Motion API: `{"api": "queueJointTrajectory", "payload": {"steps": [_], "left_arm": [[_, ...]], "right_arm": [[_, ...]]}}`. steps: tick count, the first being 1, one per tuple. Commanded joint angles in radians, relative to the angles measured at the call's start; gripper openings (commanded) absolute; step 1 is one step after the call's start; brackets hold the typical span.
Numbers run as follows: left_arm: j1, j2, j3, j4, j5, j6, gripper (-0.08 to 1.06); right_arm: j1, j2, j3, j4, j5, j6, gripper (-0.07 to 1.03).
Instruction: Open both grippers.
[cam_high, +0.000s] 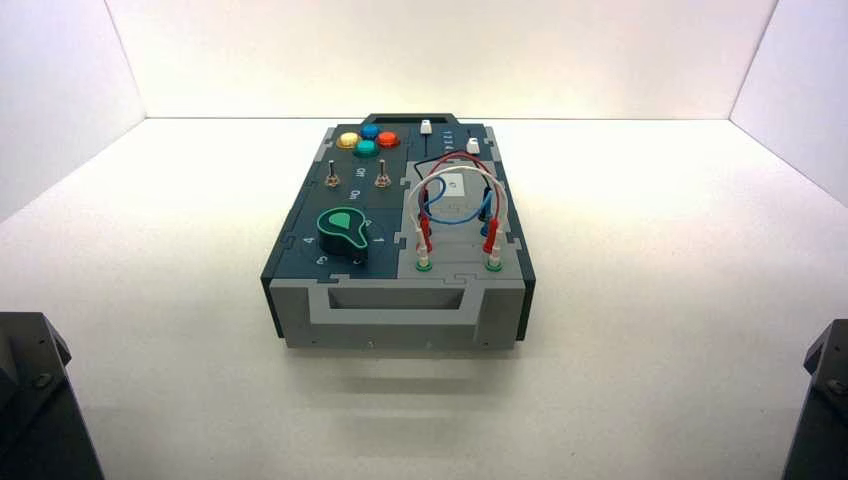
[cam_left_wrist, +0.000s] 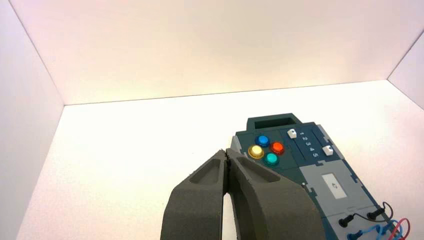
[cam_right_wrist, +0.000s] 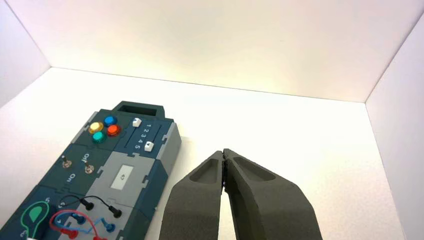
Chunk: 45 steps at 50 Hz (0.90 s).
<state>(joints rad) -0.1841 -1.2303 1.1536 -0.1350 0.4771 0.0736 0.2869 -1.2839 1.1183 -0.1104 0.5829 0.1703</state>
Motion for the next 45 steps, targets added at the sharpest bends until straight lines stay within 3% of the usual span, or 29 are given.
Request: {"api": "queueJointTrajectory", "payload": {"steps": [1,32,35,40,43,45], "left_arm": [[0.005,0.009,-0.014,0.000,-0.009,0.000,-0.03],[0.005,0.012,-0.014,-0.003,-0.021,0.000,-0.02],[0.005,0.012,-0.014,-0.003,-0.028,0.000,0.05],[0.005,0.014,-0.012,-0.003,-0.034,0.003,0.27],[0.005,0.014,-0.012,-0.003,-0.037,0.005,0.41],[0.005,0.014,-0.012,-0.002,-0.040,0.006,0.55]], "right_arm": [[0.003,0.015,-0.014,0.000,-0.012,-0.005,-0.02],[0.003,0.014,-0.015,0.000,-0.014,-0.006,-0.02],[0.003,0.011,-0.015,0.000,-0.021,-0.006,-0.02],[0.003,0.003,-0.014,0.000,-0.028,-0.006,0.00],[0.003,-0.003,-0.014,0.000,-0.032,-0.008,0.06],[0.003,-0.008,-0.014,0.000,-0.041,-0.008,0.15]]}}
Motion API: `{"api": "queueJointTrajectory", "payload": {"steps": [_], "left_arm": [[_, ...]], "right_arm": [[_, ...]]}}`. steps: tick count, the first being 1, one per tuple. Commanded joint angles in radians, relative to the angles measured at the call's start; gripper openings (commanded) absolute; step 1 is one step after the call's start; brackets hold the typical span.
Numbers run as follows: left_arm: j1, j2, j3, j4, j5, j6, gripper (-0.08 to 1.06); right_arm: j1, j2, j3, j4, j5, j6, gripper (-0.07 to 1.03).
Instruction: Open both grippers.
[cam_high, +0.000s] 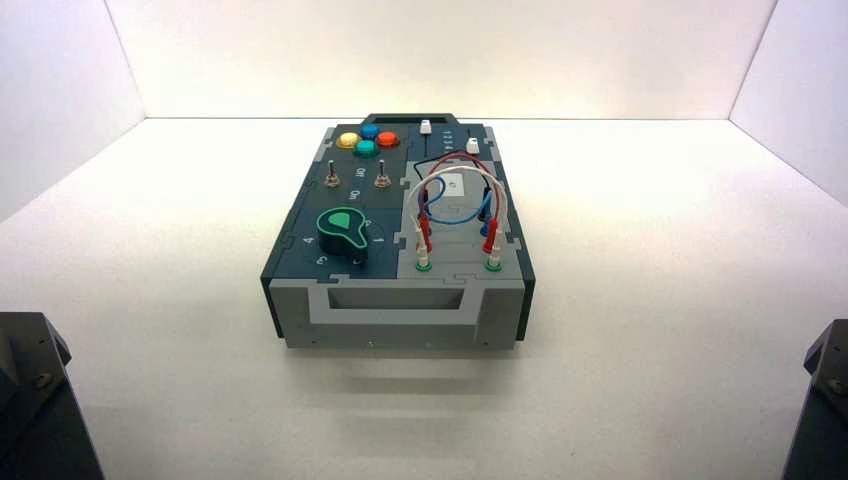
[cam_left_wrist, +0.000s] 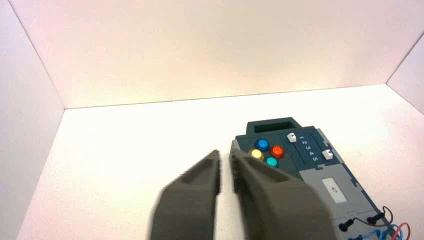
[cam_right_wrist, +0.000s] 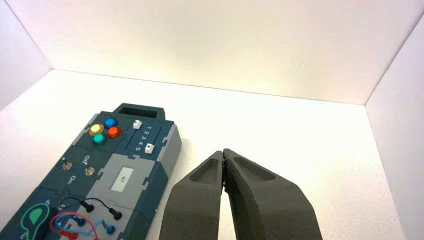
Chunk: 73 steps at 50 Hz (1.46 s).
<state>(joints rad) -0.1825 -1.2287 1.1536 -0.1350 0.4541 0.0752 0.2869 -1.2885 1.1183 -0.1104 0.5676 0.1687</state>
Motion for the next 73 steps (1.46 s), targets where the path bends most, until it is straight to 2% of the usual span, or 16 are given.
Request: {"api": "queueJointTrajectory", "payload": {"steps": [1,3,4,6,7,9,10,11,13,26,73], "left_arm": [[0.003,0.012,-0.012,-0.003,-0.017,0.006,0.58],[0.003,0.012,-0.012,-0.002,-0.017,0.008,0.71],[0.003,0.011,-0.012,-0.002,-0.017,0.009,0.77],[0.002,0.009,-0.012,-0.002,-0.017,0.012,0.86],[0.003,0.009,-0.014,-0.002,-0.017,0.015,0.92],[0.003,0.006,-0.012,-0.002,-0.017,0.021,1.00],[0.003,0.006,-0.012,-0.003,-0.017,0.025,1.03],[0.003,0.005,-0.012,-0.002,-0.017,0.026,1.02],[0.003,0.003,-0.012,-0.002,-0.017,0.028,1.02],[0.002,0.000,-0.012,-0.002,-0.017,0.029,1.02],[0.002,-0.005,-0.005,-0.003,-0.025,0.029,1.02]], "right_arm": [[0.003,-0.005,-0.012,0.000,-0.032,-0.006,0.21],[0.003,-0.005,-0.009,0.000,-0.040,-0.006,0.32],[0.003,-0.005,-0.006,0.000,-0.044,-0.006,0.42],[0.003,0.002,-0.003,0.000,-0.055,-0.005,0.67],[0.003,0.003,-0.003,0.000,-0.058,-0.006,0.74],[0.005,0.011,0.000,0.000,-0.067,-0.005,1.02],[0.003,0.015,0.003,0.000,-0.071,-0.006,0.97],[0.003,0.017,0.003,0.000,-0.072,-0.006,0.94],[0.006,0.028,0.003,0.002,-0.072,-0.006,1.00],[0.058,0.074,0.002,0.002,-0.072,-0.006,0.99],[0.058,0.061,0.002,0.008,-0.072,-0.005,0.99]]}}
